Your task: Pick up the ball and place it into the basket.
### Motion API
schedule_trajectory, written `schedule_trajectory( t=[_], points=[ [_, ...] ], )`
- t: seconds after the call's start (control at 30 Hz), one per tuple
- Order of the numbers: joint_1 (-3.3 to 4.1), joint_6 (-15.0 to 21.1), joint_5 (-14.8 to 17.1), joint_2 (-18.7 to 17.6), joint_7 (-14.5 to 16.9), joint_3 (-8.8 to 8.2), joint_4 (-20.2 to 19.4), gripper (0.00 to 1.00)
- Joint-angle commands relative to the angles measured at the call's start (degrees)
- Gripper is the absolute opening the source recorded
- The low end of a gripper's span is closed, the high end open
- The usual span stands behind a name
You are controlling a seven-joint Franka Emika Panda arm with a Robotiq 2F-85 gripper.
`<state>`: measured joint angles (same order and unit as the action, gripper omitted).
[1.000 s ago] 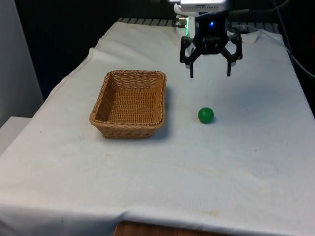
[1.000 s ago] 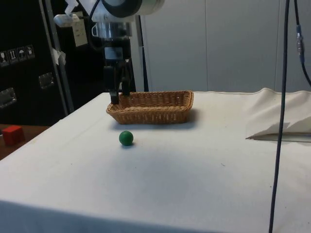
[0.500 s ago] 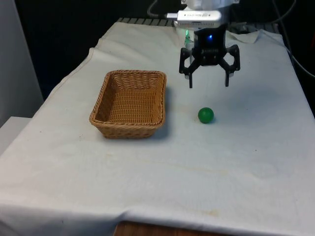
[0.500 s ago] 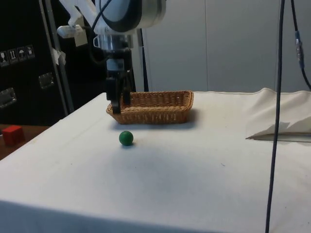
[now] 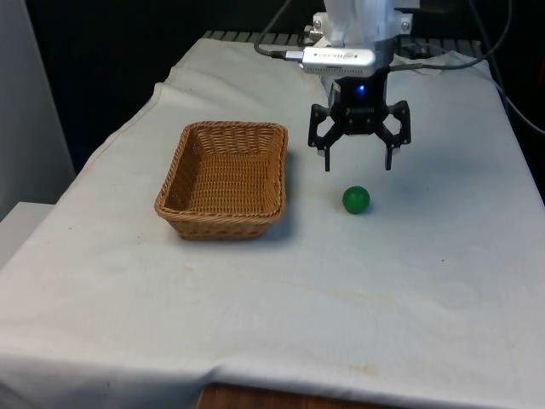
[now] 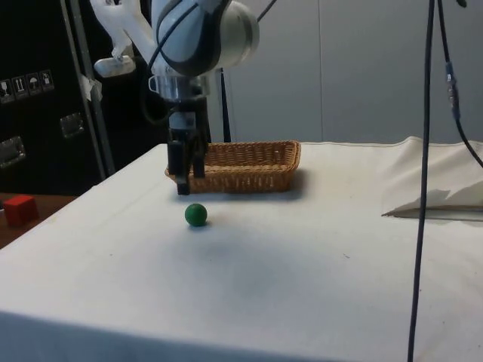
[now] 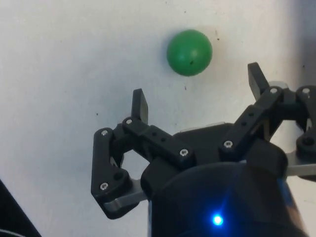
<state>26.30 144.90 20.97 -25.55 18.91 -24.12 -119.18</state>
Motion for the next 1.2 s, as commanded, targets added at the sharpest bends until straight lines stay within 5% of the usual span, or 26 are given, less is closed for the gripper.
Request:
schedule_trajectory(
  t=[0.0,0.17,0.2,0.23,0.47,0.5,0.53,0.8,0.83,0.87,1.17],
  points=[
    [-0.46,0.86,1.20,-0.29,0.92,0.69,-0.06,1.00],
    [-0.57,1.66,2.29,-1.60,1.49,0.97,0.06,1.00],
    [0.00,1.03,1.32,-1.55,0.69,0.23,0.00,1.00],
    [-0.57,1.83,2.52,-1.83,1.60,1.03,0.06,1.00],
    [-0.63,3.09,4.07,-3.84,2.52,1.32,0.52,1.00],
    [0.00,2.35,2.98,-3.72,1.66,0.46,0.46,1.00],
    [-0.63,3.27,4.24,-4.13,2.58,1.38,0.57,1.00],
    [-0.63,5.73,6.30,-6.53,3.67,1.89,0.80,1.00],
    [0.00,4.98,5.27,-6.42,2.86,1.03,0.63,1.00],
    [-0.63,5.90,6.36,-6.76,3.67,1.95,0.80,1.00],
    [-0.29,6.59,6.36,-7.73,3.27,1.95,0.86,1.00]
  ],
)
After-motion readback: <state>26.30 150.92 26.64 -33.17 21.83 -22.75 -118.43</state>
